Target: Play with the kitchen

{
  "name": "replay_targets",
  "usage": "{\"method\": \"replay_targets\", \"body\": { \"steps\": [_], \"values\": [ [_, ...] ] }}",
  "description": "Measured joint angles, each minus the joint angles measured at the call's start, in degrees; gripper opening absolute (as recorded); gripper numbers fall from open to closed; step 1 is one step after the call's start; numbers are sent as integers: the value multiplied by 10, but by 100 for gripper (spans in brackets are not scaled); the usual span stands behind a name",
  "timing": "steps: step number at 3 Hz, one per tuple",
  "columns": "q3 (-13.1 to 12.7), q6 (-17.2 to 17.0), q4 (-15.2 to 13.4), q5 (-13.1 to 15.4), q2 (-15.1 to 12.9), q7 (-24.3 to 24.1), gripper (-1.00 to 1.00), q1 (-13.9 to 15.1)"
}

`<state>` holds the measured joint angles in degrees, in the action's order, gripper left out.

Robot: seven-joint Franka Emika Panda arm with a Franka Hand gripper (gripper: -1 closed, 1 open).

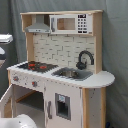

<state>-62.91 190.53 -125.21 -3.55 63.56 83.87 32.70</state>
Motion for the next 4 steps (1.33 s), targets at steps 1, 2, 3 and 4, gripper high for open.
{"method": "replay_targets", "body": {
  "steps": [1, 2, 3, 4],
  "values": [
    [-17, -26, 0, 0, 36, -46, 100, 8],
    [-35, -45, 0, 0, 63, -88, 100, 14],
    [-53, -60, 1, 0, 93, -134, 100, 20],
    [-65, -76, 1, 0, 123, -180, 100, 22]
  ]
}}
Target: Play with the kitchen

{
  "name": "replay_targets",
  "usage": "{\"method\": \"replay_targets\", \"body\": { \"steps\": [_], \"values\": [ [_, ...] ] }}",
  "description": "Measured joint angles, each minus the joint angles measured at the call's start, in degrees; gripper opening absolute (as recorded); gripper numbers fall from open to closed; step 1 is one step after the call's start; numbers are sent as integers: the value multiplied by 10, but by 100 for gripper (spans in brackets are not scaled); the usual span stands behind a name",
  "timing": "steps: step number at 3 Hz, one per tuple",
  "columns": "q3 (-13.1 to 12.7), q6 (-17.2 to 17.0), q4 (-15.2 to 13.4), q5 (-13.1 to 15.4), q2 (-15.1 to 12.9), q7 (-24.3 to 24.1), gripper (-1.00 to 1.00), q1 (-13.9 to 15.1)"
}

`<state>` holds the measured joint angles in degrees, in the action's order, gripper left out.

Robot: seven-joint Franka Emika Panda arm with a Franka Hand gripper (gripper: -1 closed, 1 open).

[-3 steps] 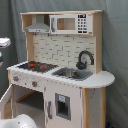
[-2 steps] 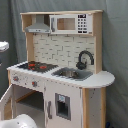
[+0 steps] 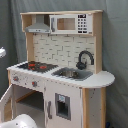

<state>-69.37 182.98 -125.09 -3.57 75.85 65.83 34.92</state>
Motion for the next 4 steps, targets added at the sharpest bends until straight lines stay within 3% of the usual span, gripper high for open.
{"method": "replay_targets", "body": {
  "steps": [2, 3, 4],
  "values": [
    [-26, -53, 17, 0, 71, -110, 100, -5],
    [-39, -88, 39, 0, 99, -163, 100, -9],
    [-62, -121, 64, 0, 108, -212, 100, -13]
  ]
}}
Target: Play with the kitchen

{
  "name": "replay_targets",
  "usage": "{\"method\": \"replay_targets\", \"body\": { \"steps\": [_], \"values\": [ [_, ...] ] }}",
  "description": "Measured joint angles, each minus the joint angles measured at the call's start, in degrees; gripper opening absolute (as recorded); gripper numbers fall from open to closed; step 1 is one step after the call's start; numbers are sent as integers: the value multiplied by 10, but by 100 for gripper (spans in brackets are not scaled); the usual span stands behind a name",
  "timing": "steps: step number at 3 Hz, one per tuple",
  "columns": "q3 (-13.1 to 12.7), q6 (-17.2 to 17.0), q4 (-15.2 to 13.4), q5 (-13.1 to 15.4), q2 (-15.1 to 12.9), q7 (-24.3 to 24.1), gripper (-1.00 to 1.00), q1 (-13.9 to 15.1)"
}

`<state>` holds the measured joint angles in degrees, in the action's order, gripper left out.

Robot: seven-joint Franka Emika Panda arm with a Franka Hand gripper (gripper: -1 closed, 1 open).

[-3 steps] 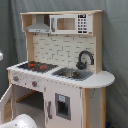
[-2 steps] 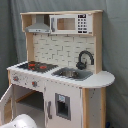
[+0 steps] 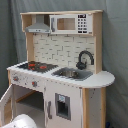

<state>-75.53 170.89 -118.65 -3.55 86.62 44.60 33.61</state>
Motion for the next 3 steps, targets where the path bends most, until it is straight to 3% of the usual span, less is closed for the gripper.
{"method": "replay_targets", "body": {
  "steps": [3],
  "values": [
    [-81, -50, 57, 0, 0, -150, 100, -8]
  ]
}}
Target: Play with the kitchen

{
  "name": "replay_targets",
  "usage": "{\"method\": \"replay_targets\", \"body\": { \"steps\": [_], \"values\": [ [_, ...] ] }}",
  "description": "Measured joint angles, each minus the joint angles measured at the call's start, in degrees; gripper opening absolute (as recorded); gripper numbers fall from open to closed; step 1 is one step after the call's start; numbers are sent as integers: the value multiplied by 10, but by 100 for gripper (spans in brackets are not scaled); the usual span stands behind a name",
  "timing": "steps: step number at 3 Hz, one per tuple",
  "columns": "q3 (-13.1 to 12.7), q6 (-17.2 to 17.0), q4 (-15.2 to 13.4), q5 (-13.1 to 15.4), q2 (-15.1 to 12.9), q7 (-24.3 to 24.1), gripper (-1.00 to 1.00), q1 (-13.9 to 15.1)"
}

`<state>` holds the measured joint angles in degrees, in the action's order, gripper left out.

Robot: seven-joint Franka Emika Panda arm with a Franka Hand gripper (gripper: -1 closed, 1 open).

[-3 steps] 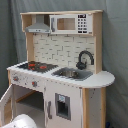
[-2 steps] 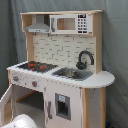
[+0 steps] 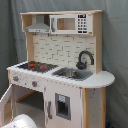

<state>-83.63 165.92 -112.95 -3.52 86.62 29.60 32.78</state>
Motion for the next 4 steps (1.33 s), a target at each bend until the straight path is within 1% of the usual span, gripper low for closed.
{"method": "replay_targets", "body": {
  "steps": [1, 2, 3, 4],
  "values": [
    [-21, -3, 7, 0, 0, -55, 100, -1],
    [-41, -4, 7, 0, 0, -112, 100, -3],
    [-68, -4, 4, 0, 0, -176, 100, -3],
    [-86, -4, -13, 0, 0, -237, 100, -7]
  ]
}}
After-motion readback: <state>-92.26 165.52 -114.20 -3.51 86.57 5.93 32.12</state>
